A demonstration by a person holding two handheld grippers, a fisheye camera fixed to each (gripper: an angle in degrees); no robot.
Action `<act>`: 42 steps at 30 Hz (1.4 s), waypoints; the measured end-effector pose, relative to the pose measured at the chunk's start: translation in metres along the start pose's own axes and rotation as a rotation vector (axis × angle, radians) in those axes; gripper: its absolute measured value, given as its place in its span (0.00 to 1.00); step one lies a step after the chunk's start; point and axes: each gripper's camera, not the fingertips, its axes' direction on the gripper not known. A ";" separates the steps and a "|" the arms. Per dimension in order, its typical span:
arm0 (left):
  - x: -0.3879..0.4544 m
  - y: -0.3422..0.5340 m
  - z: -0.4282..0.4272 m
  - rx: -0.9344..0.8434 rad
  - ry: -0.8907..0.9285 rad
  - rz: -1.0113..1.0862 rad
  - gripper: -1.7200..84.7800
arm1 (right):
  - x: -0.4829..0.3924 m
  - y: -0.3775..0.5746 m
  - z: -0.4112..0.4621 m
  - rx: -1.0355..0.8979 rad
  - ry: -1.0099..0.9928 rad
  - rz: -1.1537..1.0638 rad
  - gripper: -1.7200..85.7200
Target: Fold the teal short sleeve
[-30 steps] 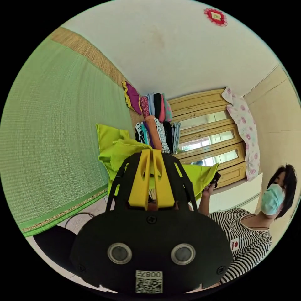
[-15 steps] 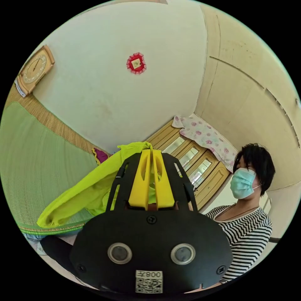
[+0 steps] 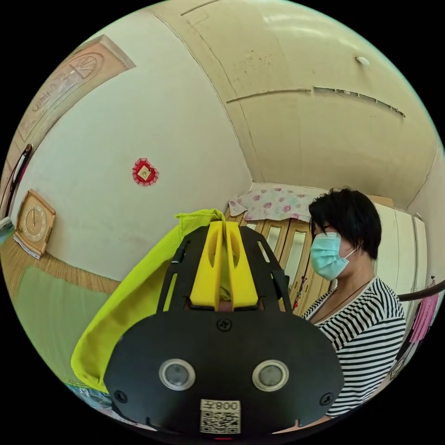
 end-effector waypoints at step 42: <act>-0.515 0.091 0.332 -0.574 -0.537 -0.366 0.08 | 0.534 -0.002 0.384 -0.617 0.345 0.605 0.03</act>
